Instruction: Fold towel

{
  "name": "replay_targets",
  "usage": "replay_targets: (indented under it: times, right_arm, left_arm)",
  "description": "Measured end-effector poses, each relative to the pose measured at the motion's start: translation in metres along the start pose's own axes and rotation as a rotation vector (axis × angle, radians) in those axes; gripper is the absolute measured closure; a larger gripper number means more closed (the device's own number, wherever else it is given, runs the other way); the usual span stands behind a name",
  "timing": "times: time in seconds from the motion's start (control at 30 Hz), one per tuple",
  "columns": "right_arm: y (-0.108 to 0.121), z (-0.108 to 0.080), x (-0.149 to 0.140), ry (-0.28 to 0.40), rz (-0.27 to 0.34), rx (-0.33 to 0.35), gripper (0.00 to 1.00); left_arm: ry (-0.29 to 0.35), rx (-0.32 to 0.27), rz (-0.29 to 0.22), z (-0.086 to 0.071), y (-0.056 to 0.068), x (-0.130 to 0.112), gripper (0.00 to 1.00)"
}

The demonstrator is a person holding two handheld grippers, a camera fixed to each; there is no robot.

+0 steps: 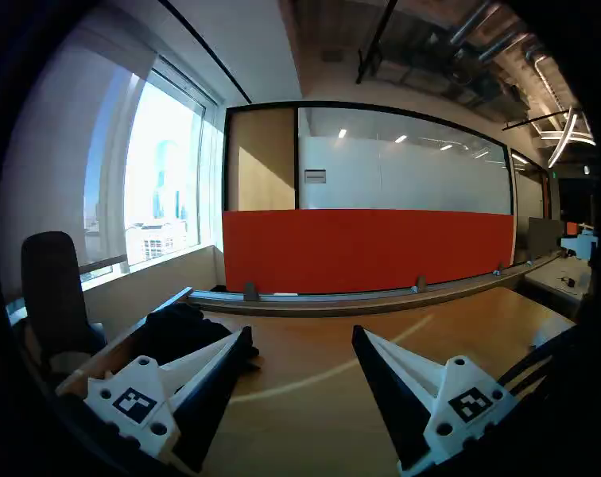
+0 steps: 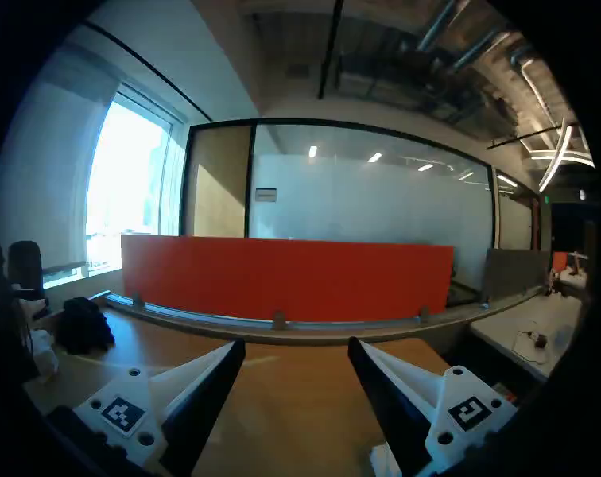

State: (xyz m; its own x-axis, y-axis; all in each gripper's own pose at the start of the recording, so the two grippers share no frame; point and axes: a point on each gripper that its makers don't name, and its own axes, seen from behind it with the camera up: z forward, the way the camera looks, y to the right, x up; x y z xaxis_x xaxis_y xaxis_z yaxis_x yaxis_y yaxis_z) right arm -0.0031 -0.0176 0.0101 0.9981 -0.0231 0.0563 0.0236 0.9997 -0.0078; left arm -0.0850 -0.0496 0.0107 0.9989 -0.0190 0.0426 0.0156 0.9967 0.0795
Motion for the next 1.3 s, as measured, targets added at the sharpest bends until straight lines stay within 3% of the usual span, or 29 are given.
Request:
replay_targets:
  times: [0.47,0.77,1.1,1.3]
  right_arm:
    - [-0.015,-0.008,-0.033,-0.010,-0.040,0.013,0.00]
    - [-0.020,-0.008,-0.045,-0.023,-0.002,0.044,0.00]
    - [-0.015,-0.005,-0.052,-0.026,0.038,0.034,0.00]
    - [-0.015,-0.007,-0.060,-0.019,0.031,0.032,0.00]
  left_arm:
    - [0.018,-0.006,-0.022,0.004,-0.001,-0.053,0.07]
    - [0.055,-0.006,0.014,0.003,0.007,-0.071,0.07]
    - [0.075,0.002,0.002,-0.001,0.007,-0.090,0.07]
    - [0.080,0.003,-0.013,-0.004,0.010,-0.102,0.07]
